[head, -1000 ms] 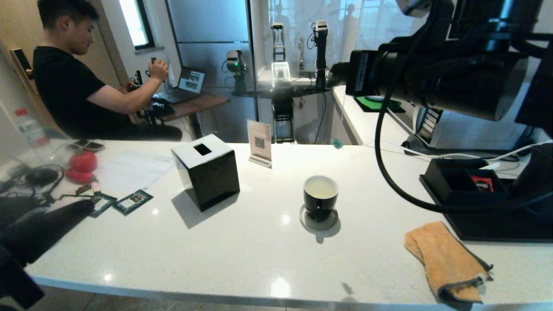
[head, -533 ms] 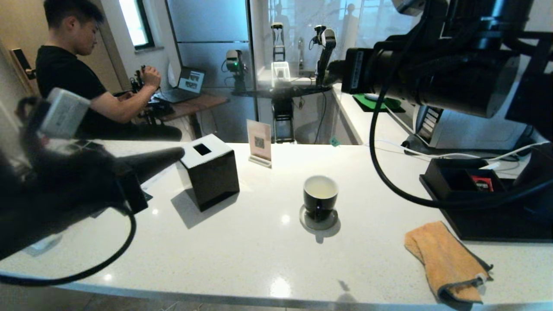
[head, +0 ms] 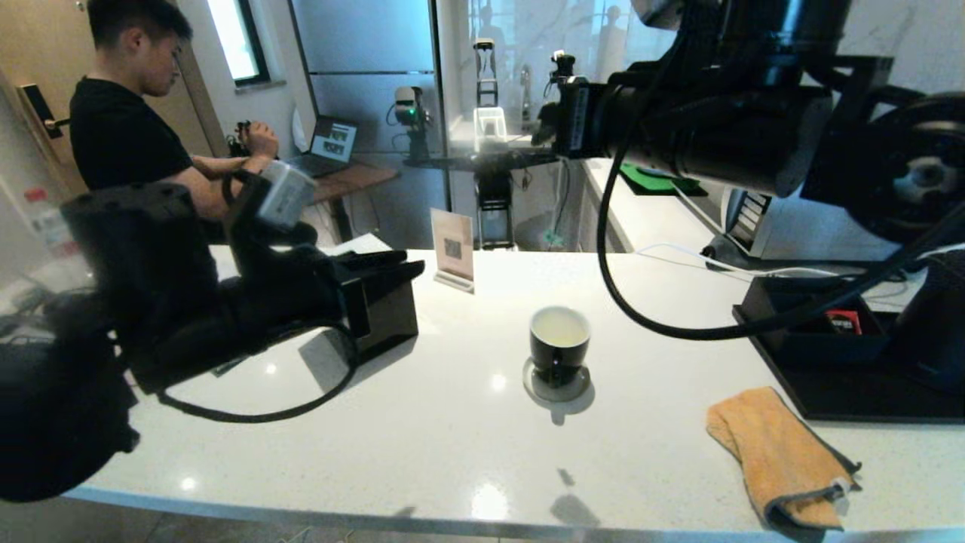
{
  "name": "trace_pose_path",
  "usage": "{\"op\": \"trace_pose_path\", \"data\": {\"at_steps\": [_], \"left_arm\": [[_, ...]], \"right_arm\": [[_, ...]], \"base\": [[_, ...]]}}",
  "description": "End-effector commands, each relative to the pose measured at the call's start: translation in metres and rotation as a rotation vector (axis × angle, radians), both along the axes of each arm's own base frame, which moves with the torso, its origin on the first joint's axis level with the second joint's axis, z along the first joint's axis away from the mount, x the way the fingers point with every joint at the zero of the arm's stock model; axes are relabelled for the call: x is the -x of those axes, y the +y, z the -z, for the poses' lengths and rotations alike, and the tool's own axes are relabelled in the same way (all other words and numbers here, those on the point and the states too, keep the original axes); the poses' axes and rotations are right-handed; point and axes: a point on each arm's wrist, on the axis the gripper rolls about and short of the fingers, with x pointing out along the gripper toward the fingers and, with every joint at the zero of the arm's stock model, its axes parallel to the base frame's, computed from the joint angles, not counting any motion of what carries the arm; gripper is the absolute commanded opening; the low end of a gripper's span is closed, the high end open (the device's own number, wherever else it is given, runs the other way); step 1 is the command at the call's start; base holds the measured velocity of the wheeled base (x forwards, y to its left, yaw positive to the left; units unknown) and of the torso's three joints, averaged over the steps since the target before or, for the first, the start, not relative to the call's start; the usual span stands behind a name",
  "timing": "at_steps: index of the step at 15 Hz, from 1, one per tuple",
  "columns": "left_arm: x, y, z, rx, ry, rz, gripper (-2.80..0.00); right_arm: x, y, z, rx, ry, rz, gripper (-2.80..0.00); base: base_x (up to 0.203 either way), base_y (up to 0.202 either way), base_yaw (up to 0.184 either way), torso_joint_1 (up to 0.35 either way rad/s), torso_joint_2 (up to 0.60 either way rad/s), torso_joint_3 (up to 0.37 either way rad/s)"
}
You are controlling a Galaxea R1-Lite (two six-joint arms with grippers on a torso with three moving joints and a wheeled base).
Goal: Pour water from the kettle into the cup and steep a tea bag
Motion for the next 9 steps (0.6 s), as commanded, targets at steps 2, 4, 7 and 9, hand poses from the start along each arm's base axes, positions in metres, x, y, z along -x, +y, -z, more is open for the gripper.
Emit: {"op": "trace_pose_path", "data": {"at_steps": [2, 4, 7, 9], "left_arm": [[-0.018, -0.019, 0.013, 0.009, -0.010, 0.037, 0.00], [-0.022, -0.026, 0.012, 0.020, -0.010, 0.054, 0.00], [-0.026, -0.035, 0.009, 0.035, -0.014, 0.073, 0.00], [-0.026, -0.041, 0.009, 0.038, -0.016, 0.091, 0.00]], "right_arm": [[-0.004, 0.008, 0.008, 0.012, 0.016, -0.009, -2.80], [-0.005, 0.009, 0.010, 0.014, 0.018, -0.012, -2.80], [-0.004, 0.011, 0.011, 0.015, 0.019, -0.015, -2.80], [-0.003, 0.013, 0.012, 0.015, 0.020, -0.021, -2.80]], "base": [[0.000, 0.000, 0.000, 0.000, 0.00, 0.000], [0.000, 0.000, 0.000, 0.000, 0.00, 0.000], [0.000, 0.000, 0.000, 0.000, 0.00, 0.000], [0.000, 0.000, 0.000, 0.000, 0.00, 0.000]]}}
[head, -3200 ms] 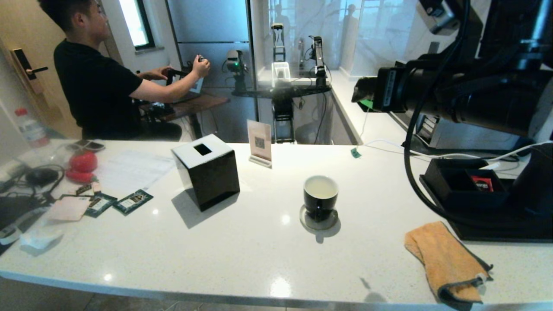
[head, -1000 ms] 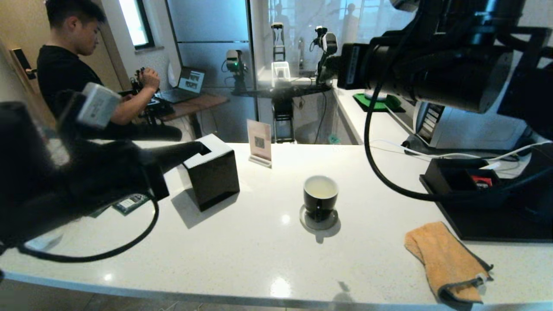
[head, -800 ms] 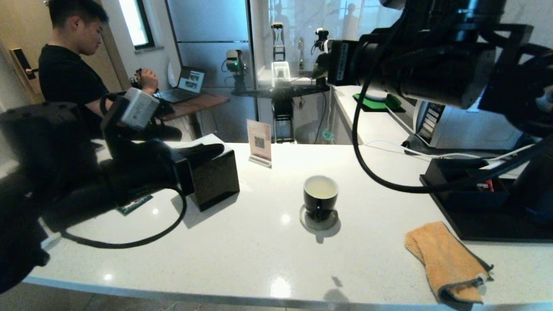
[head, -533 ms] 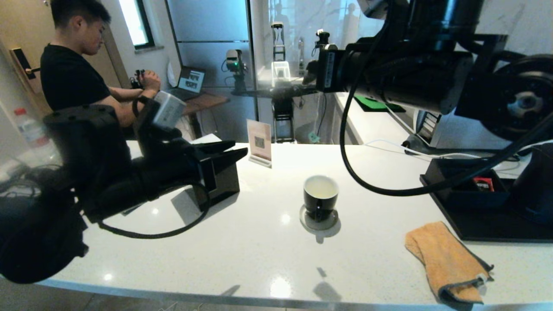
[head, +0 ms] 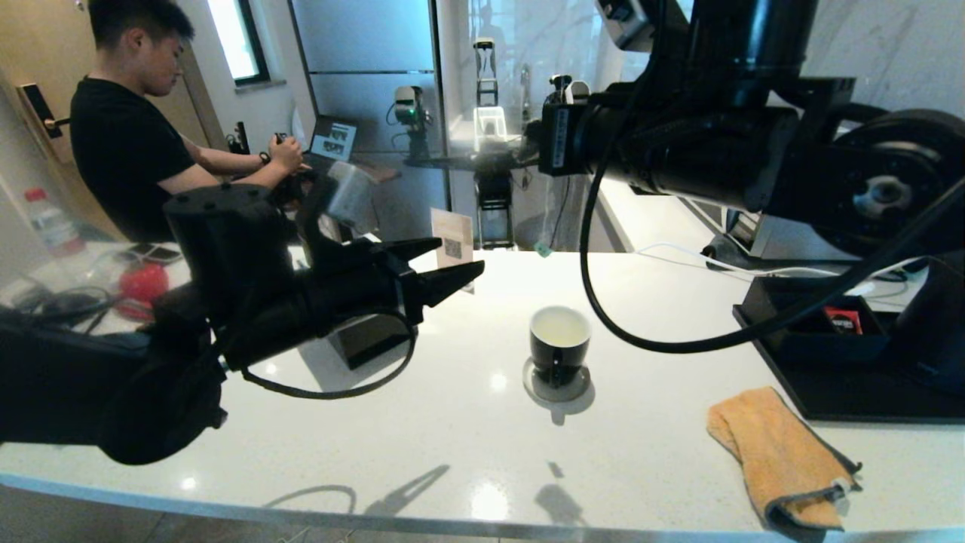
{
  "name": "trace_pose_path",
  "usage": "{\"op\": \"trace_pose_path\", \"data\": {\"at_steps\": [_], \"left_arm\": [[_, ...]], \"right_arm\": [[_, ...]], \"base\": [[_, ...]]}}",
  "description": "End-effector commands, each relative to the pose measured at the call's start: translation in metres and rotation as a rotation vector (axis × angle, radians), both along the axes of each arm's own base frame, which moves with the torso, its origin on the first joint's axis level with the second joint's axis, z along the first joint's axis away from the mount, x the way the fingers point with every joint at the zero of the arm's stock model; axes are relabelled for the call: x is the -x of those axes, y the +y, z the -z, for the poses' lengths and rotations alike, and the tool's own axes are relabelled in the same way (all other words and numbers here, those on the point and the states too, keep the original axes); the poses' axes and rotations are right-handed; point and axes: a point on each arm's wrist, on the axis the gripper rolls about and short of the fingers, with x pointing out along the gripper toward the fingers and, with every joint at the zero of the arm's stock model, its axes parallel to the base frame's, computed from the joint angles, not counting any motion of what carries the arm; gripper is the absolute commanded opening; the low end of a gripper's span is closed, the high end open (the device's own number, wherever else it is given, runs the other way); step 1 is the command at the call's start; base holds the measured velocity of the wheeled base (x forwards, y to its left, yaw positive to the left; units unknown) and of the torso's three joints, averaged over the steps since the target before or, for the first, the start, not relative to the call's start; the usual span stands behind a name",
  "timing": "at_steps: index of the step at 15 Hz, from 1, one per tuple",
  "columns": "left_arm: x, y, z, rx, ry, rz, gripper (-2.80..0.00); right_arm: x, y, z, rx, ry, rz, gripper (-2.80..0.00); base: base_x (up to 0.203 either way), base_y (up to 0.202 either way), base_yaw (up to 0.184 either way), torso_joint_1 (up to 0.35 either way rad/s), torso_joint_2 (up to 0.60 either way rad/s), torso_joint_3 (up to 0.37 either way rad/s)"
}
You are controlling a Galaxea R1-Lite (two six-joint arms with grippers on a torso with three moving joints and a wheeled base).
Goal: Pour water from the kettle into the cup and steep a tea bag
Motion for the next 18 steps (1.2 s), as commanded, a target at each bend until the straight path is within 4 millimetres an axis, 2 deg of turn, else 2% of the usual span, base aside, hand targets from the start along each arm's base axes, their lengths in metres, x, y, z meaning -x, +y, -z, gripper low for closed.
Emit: {"op": "trace_pose_path", "data": {"at_steps": [1, 5, 13, 18], "left_arm": [[-0.003, -0.008, 0.001, 0.014, -0.009, 0.020, 0.00], [-0.008, -0.021, 0.004, 0.045, -0.020, 0.047, 0.00], [-0.011, -0.025, 0.010, 0.037, -0.008, 0.054, 0.00], [-0.011, -0.026, 0.010, 0.045, -0.024, 0.057, 0.00]], "right_arm": [[0.002, 0.005, 0.002, 0.000, 0.002, -0.013, -2.80], [0.008, 0.016, 0.005, 0.002, 0.007, -0.042, -2.80], [0.032, 0.039, 0.003, -0.002, 0.003, -0.113, -2.80], [0.045, 0.046, 0.001, -0.001, 0.005, -0.140, -2.80]], "base": [[0.000, 0.000, 0.000, 0.000, 0.00, 0.000], [0.000, 0.000, 0.000, 0.000, 0.00, 0.000], [0.000, 0.000, 0.000, 0.000, 0.00, 0.000], [0.000, 0.000, 0.000, 0.000, 0.00, 0.000]]}}
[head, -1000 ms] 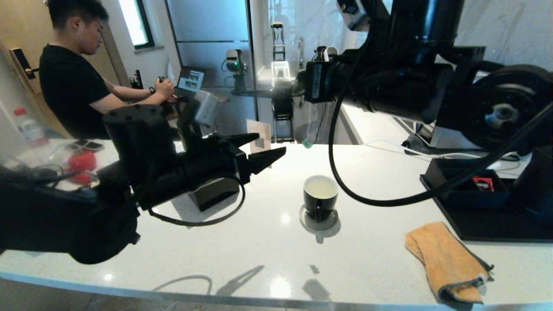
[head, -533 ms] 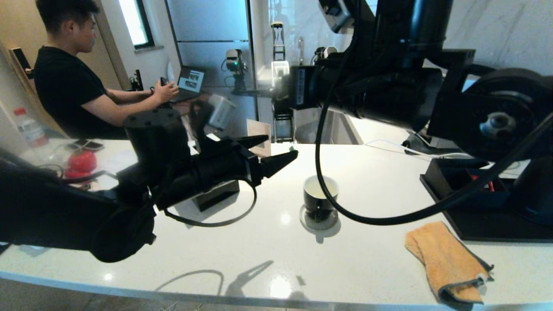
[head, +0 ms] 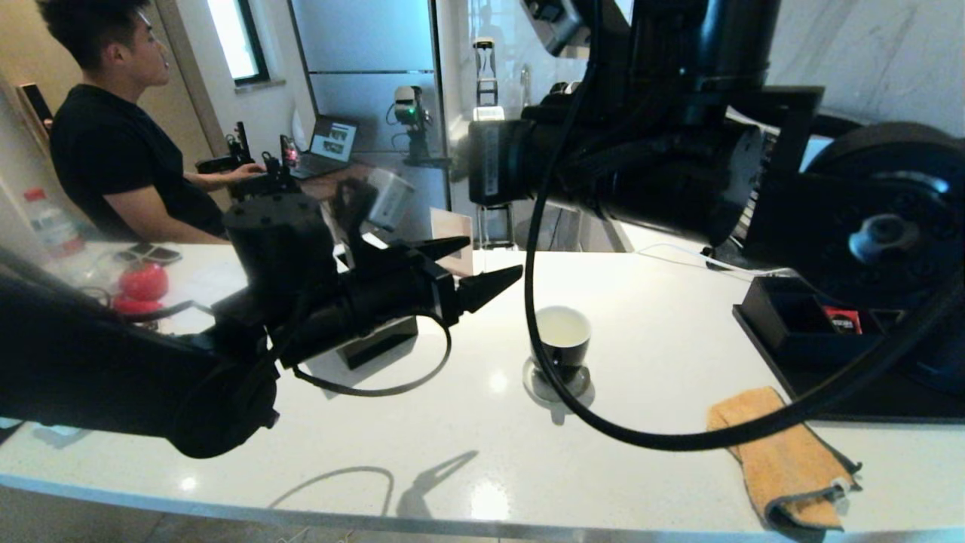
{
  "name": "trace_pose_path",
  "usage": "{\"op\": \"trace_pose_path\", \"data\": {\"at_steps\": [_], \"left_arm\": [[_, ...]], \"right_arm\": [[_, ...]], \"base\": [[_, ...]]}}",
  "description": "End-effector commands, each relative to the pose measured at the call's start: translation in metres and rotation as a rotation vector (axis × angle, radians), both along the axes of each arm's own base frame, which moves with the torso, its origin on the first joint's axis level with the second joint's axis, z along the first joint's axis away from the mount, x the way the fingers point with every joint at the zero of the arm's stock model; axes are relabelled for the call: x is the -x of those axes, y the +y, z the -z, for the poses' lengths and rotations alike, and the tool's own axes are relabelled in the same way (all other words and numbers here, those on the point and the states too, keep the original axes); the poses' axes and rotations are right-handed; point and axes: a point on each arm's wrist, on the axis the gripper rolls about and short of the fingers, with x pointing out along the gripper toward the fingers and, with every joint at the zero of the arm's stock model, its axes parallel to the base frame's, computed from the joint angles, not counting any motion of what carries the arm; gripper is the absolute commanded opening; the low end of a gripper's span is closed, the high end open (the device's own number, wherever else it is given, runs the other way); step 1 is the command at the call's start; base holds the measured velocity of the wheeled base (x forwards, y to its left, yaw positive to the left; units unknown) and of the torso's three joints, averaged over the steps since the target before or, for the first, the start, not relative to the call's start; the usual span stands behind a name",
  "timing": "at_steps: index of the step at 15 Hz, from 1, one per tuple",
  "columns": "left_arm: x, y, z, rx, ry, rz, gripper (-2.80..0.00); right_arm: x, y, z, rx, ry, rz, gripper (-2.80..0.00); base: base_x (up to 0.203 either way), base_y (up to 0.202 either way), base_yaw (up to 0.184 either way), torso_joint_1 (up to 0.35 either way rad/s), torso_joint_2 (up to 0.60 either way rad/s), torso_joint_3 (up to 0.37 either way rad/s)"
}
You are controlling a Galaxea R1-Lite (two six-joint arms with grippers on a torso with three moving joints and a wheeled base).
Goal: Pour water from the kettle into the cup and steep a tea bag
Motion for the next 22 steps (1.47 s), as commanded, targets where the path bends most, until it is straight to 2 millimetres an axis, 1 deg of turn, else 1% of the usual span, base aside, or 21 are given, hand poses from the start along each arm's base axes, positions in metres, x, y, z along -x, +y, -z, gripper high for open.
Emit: {"op": "trace_pose_path", "data": {"at_steps": [1, 5, 8, 17, 18, 22], "left_arm": [[0.000, 0.000, 0.000, 0.003, -0.006, 0.003, 0.00], [0.001, 0.000, 0.000, 0.008, -0.012, 0.003, 0.00], [0.001, 0.000, 0.000, 0.008, -0.014, 0.003, 0.00], [0.003, -0.004, 0.000, 0.014, -0.025, 0.017, 0.00], [0.003, -0.004, 0.000, 0.014, -0.025, 0.017, -2.80], [0.003, -0.003, -0.002, 0.022, -0.037, 0.016, -2.80]], "right_arm": [[0.006, 0.002, -0.001, -0.002, -0.002, -0.007, -2.80], [0.011, 0.006, -0.003, -0.007, -0.005, -0.021, -2.80], [0.015, 0.004, -0.006, -0.013, -0.009, -0.017, -2.80], [0.016, 0.005, -0.006, -0.013, -0.009, -0.015, -2.80], [0.015, 0.005, -0.005, -0.011, -0.007, -0.015, -2.80], [0.016, 0.006, -0.003, -0.007, -0.004, -0.018, -2.80]], "base": [[0.000, 0.000, 0.000, 0.000, 0.00, 0.000], [0.000, 0.000, 0.000, 0.000, 0.00, 0.000], [0.000, 0.000, 0.000, 0.000, 0.00, 0.000], [0.000, 0.000, 0.000, 0.000, 0.00, 0.000], [0.000, 0.000, 0.000, 0.000, 0.00, 0.000], [0.000, 0.000, 0.000, 0.000, 0.00, 0.000]]}}
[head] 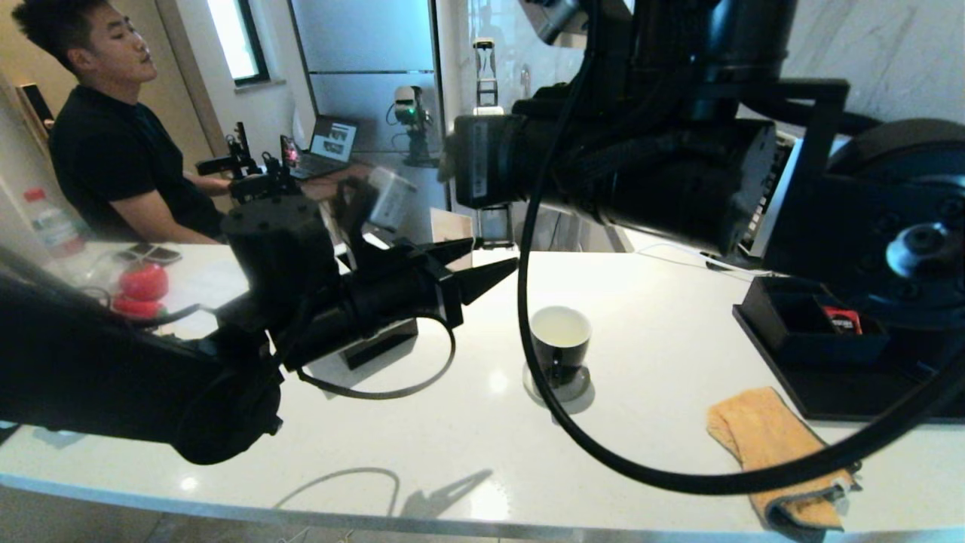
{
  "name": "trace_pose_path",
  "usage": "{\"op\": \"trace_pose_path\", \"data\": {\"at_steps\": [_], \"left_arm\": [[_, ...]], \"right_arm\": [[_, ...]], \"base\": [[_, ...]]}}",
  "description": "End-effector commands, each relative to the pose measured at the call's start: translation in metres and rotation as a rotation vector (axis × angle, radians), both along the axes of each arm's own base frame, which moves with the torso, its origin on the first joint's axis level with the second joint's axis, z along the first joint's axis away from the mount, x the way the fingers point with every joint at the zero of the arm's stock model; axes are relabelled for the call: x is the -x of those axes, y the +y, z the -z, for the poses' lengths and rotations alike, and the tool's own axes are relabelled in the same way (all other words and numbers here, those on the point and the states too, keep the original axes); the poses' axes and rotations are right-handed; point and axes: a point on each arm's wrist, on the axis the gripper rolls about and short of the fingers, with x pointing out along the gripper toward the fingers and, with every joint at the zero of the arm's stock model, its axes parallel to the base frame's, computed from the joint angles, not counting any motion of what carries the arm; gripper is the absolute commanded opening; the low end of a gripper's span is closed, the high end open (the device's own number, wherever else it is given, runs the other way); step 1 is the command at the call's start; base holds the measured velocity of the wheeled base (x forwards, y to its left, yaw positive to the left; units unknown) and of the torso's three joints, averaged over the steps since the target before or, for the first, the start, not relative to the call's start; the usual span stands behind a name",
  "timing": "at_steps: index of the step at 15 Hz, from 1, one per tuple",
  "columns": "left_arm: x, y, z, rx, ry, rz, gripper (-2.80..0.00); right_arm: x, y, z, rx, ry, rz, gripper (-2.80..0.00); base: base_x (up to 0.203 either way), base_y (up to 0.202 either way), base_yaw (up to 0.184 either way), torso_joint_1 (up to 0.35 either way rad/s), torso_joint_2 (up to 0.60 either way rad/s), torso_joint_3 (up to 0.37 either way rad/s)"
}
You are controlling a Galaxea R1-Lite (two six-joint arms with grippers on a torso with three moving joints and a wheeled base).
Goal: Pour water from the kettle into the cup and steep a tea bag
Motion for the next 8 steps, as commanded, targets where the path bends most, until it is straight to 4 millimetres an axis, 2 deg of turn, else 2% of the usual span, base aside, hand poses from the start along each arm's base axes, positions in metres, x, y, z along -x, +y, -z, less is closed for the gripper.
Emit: {"op": "trace_pose_path", "data": {"at_steps": [1, 8], "left_arm": [[0.0000, 0.0005, -0.0011, 0.005, -0.006, 0.001, -2.80], [-0.0001, 0.0034, -0.0017, 0.005, -0.007, -0.009, -2.80]], "right_arm": [[0.0007, 0.0000, 0.0009, 0.002, 0.002, -0.001, -2.80], [0.0013, -0.0002, 0.0007, 0.003, 0.002, 0.005, -2.80]], "base": [[0.000, 0.000, 0.000, 0.000, 0.00, 0.000], [0.000, 0.000, 0.000, 0.000, 0.00, 0.000]]}}
